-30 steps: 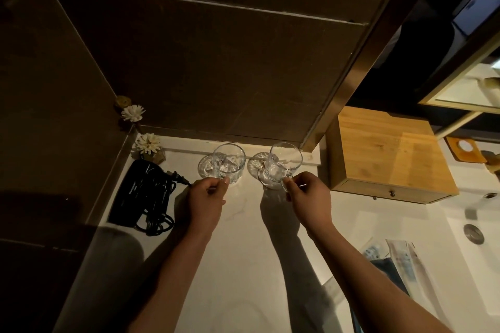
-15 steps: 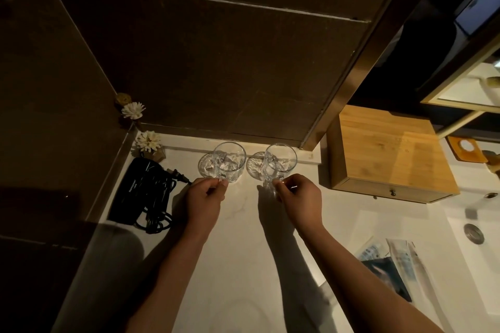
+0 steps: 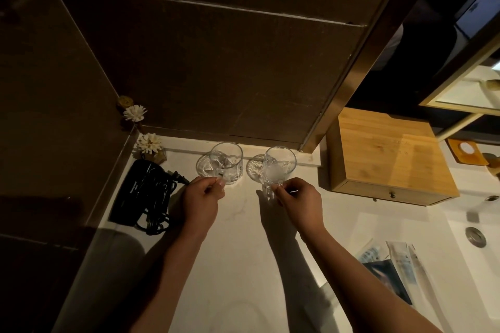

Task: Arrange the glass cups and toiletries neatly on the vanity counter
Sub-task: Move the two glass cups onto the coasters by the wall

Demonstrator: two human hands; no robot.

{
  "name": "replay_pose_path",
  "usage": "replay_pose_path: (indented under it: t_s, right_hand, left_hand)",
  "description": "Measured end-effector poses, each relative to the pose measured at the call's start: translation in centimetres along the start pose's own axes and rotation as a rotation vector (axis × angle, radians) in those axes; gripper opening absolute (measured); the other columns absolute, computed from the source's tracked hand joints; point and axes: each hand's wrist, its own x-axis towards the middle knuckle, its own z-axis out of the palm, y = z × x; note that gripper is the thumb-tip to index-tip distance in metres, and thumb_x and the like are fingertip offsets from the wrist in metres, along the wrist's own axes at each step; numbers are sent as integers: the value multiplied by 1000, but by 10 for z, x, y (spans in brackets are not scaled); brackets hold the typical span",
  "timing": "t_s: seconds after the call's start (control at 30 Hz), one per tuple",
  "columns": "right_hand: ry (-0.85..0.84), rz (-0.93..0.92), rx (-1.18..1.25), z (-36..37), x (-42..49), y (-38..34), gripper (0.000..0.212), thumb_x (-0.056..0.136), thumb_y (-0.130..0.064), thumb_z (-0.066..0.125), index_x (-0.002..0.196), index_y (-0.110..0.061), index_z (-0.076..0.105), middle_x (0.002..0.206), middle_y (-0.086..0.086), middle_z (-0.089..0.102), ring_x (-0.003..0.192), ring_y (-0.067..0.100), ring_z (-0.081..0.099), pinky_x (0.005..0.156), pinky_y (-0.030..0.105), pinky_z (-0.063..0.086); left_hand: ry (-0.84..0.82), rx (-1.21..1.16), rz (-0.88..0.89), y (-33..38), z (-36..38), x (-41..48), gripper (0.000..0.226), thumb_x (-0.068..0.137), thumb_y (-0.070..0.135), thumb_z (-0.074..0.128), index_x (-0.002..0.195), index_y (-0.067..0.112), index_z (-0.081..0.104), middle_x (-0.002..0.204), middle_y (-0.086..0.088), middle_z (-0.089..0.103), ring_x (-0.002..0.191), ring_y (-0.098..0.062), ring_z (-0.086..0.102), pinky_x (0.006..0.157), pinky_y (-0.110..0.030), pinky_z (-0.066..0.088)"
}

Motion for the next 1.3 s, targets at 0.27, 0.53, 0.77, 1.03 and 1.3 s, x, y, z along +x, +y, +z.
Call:
replay_pose_path:
  t_s: [0.27,0.53,0.77,1.03,1.3]
  right_hand:
    - [-21,-13,-18,-1,2,1,20,88,-35,68,83,-16,71,80,4,72,73,17,66,71,35,56]
    - [-40,-16,-24,-2,3,2,22,87,-37,68,83,-15,71,80,3,71,72,17,65,71,34,56]
    - [-52,-11,-23,-2,3,1,22,88,-37,68,85,-15,71,82,4,72,73,16,66,71,32,55]
    - [1,-25,12,-2,3,0,17,87,-31,69,89,-15,71,85,3,72,76,17,67,67,23,50]
    - [4,-24,-6,1,0,3,18,87,-34,69,85,-15,70,83,3,72,73,14,65,65,20,48]
  left_hand:
    - [42,81,47,-3,1,2,8,86,2,70,89,-3,75,93,-20,69,89,-41,69,85,-46,58]
    - [3,113,55,-6,7,-2,8,86,7,72,87,-1,75,93,-21,70,87,-37,69,83,-47,58]
    - [-13,127,69,-7,5,-4,11,88,2,68,83,-6,71,93,-28,67,87,-43,67,80,-42,56]
    - [-2,94,54,-4,5,-6,36,88,4,69,63,30,62,93,-32,67,88,-49,66,84,-62,56]
    - [-21,79,29,1,3,-9,34,89,5,68,66,29,63,98,-29,66,89,-45,67,85,-60,56]
